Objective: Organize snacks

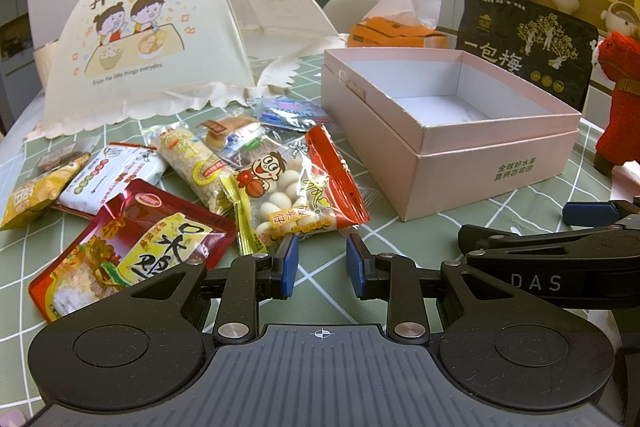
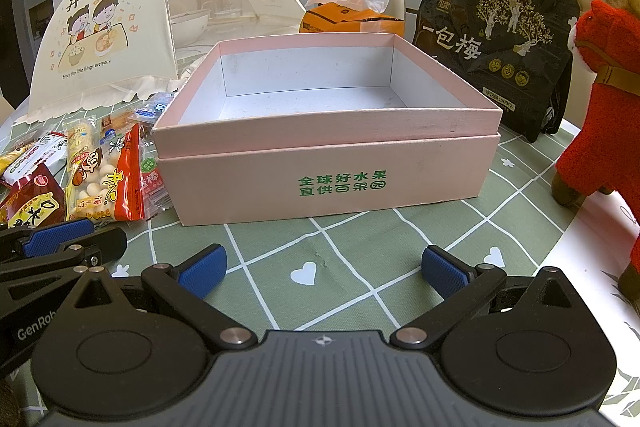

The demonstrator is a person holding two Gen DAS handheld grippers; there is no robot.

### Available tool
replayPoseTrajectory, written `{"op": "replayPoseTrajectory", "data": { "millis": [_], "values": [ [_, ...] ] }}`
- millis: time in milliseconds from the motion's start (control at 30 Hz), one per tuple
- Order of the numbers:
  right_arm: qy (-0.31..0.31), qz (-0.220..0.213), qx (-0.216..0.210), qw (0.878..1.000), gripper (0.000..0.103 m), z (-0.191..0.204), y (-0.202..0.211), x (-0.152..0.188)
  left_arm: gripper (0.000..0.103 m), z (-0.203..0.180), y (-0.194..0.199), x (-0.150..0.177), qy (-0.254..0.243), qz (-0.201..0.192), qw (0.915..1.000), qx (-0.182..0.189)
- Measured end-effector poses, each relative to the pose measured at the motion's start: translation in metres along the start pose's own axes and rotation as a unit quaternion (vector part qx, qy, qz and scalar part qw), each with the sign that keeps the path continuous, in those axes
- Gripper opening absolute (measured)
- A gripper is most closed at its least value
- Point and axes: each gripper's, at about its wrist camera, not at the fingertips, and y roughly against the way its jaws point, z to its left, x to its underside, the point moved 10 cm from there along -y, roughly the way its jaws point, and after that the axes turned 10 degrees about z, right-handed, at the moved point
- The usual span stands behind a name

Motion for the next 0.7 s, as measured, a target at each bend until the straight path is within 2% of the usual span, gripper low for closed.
{"op": "replayPoseTrajectory", "data": {
  "millis": [633,700],
  "values": [
    [0.0,0.0,0.0,1.0,0.103,0.0017,-0.0008,0.0009,0.031,-0.0001,0.0,0.0,0.0,0.0,1.0,0.0],
    [0.007,0.01,-0.006,1.0,0.103,0.0024,-0.0013,0.0005,0.031,0.0001,0.0,0.0,0.0,0.0,1.0,0.0]
  ]
}}
